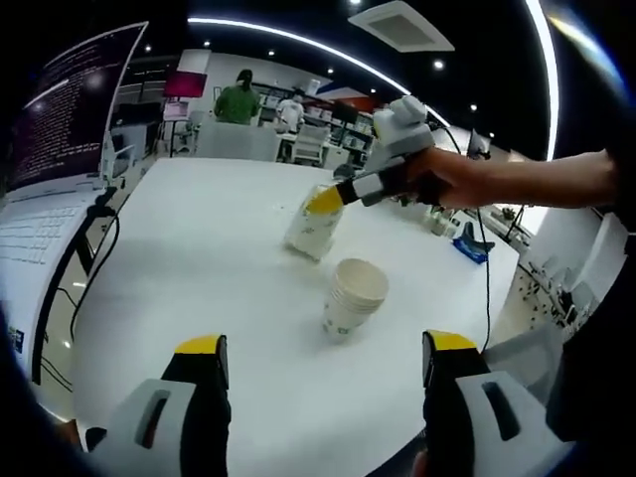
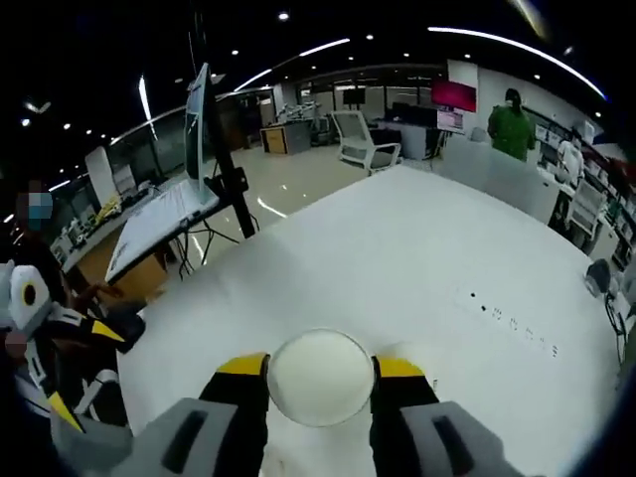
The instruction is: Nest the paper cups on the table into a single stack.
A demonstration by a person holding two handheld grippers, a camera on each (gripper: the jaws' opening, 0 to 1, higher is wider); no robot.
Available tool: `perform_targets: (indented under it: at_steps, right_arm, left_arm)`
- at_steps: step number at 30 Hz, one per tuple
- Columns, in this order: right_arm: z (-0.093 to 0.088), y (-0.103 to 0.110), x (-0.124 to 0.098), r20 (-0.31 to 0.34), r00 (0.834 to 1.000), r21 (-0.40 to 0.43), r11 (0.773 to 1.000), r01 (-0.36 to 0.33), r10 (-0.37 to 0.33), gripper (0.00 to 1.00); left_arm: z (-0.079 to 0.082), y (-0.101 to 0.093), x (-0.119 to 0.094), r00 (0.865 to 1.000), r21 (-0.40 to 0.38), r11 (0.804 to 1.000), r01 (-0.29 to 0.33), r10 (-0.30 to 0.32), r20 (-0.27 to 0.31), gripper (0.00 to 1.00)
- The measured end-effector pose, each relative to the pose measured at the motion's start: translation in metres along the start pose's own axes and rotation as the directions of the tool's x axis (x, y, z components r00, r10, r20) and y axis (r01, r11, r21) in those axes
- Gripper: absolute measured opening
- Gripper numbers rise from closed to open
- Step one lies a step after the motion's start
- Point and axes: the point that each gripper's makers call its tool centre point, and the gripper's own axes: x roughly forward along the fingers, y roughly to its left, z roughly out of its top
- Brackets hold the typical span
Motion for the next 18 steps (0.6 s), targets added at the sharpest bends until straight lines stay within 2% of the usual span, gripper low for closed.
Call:
perform_targets:
  at_steps: [2, 4, 6, 10, 12, 18]
  right_arm:
    - [0.004, 0.003, -0.007, 0.019, 1.0, -0.001, 1.0, -0.013, 0.013, 0.38]
    - [0.014, 0.01, -0.024, 0.048, 0.998, 0.021, 0.999, -0.032, 0.031, 0.38]
    - [0.015, 0.012, -0.023, 0.071, 0.996, 0.036, 0.998, -0.053, 0.05, 0.38]
    - [0.016, 0.022, -0.049, 0.119, 0.989, 0.088, 0.992, -0.095, 0.084, 0.38]
    - [0.016, 0.027, -0.051, 0.134, 0.986, 0.103, 0.988, -0.116, 0.102, 0.38]
    - [0.024, 0.048, -0.075, 0.201, 0.965, 0.151, 0.968, -0.203, 0.171, 0.38]
  left_arm:
    - [0.006, -0.004, 0.004, 1.0, 0.0, 1.0, 0.015, -0.015, 0.009, 0.77]
    - [0.014, -0.009, 0.007, 1.0, 0.002, 1.0, 0.028, -0.028, 0.014, 0.76]
    - [0.017, -0.013, 0.011, 0.999, 0.007, 0.999, 0.037, -0.037, 0.018, 0.76]
    - [0.024, -0.022, 0.022, 0.998, 0.022, 0.998, 0.063, -0.063, 0.022, 0.76]
    - [0.029, -0.024, 0.028, 0.996, 0.006, 0.997, 0.079, -0.079, 0.034, 0.76]
    - [0.038, -0.037, 0.042, 0.992, 0.009, 0.993, 0.114, -0.114, 0.049, 0.75]
